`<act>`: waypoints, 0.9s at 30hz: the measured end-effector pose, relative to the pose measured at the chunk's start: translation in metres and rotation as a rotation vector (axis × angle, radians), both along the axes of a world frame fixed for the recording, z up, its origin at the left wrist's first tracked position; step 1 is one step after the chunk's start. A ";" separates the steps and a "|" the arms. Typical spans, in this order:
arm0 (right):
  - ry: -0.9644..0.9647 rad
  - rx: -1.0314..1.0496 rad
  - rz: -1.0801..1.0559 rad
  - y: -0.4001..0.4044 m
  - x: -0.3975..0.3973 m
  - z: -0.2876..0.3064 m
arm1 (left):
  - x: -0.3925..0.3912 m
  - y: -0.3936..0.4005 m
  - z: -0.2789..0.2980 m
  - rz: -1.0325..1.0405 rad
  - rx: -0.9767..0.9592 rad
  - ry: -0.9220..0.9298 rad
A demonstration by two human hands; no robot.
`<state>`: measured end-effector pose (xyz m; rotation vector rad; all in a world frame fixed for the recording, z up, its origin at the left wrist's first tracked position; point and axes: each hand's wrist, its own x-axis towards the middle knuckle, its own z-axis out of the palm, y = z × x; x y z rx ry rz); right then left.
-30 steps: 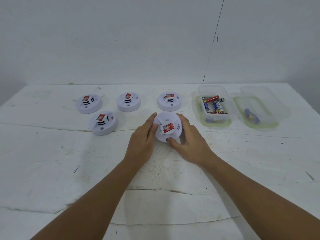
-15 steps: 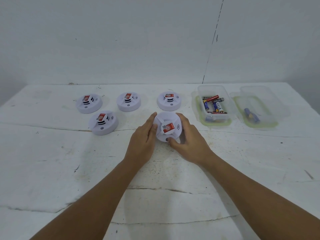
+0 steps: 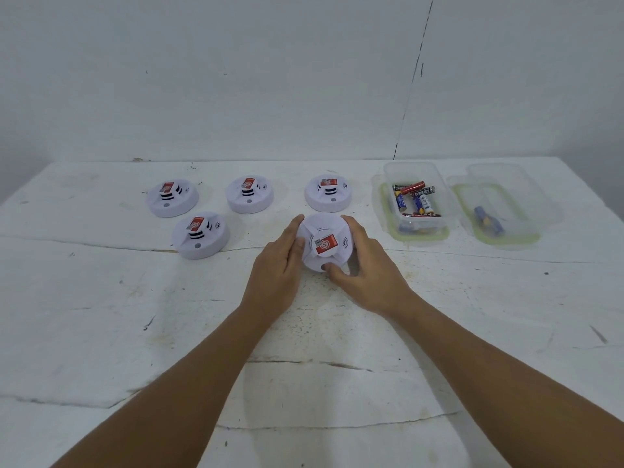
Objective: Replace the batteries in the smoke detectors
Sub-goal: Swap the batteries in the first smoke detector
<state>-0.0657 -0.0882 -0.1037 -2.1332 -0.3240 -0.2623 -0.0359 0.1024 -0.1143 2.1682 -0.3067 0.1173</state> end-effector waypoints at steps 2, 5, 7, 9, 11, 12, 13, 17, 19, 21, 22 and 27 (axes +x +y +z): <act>0.002 0.003 -0.001 0.000 0.000 0.000 | 0.000 0.000 0.001 0.002 -0.007 0.000; 0.010 0.003 -0.004 0.000 0.000 0.001 | -0.001 -0.001 0.001 0.002 -0.006 -0.005; 0.011 0.002 -0.002 0.000 -0.001 0.001 | -0.001 -0.001 0.001 0.002 0.007 -0.010; 0.009 0.006 0.001 0.000 -0.001 0.001 | 0.000 -0.001 0.000 0.002 0.018 -0.011; 0.011 0.005 0.003 0.000 0.000 0.000 | 0.000 0.000 -0.001 0.004 0.022 -0.014; 0.011 0.002 0.003 0.000 0.000 0.000 | 0.000 0.000 -0.002 0.006 0.022 -0.014; 0.009 0.000 0.003 0.000 -0.001 0.000 | 0.000 0.000 -0.002 0.007 0.024 -0.014; 0.004 0.000 0.004 0.000 -0.001 0.001 | -0.001 -0.001 0.000 0.016 0.038 -0.020; 0.008 0.002 0.005 0.000 -0.001 0.001 | -0.001 -0.001 0.001 0.016 0.037 -0.019; 0.009 0.006 0.007 0.000 -0.001 0.001 | -0.001 -0.001 0.001 0.015 0.038 -0.018; 0.009 0.005 0.006 0.000 0.000 0.000 | -0.001 -0.001 0.001 0.015 0.036 -0.019; 0.011 0.007 0.005 0.000 0.000 0.001 | -0.002 -0.001 0.001 0.015 0.035 -0.017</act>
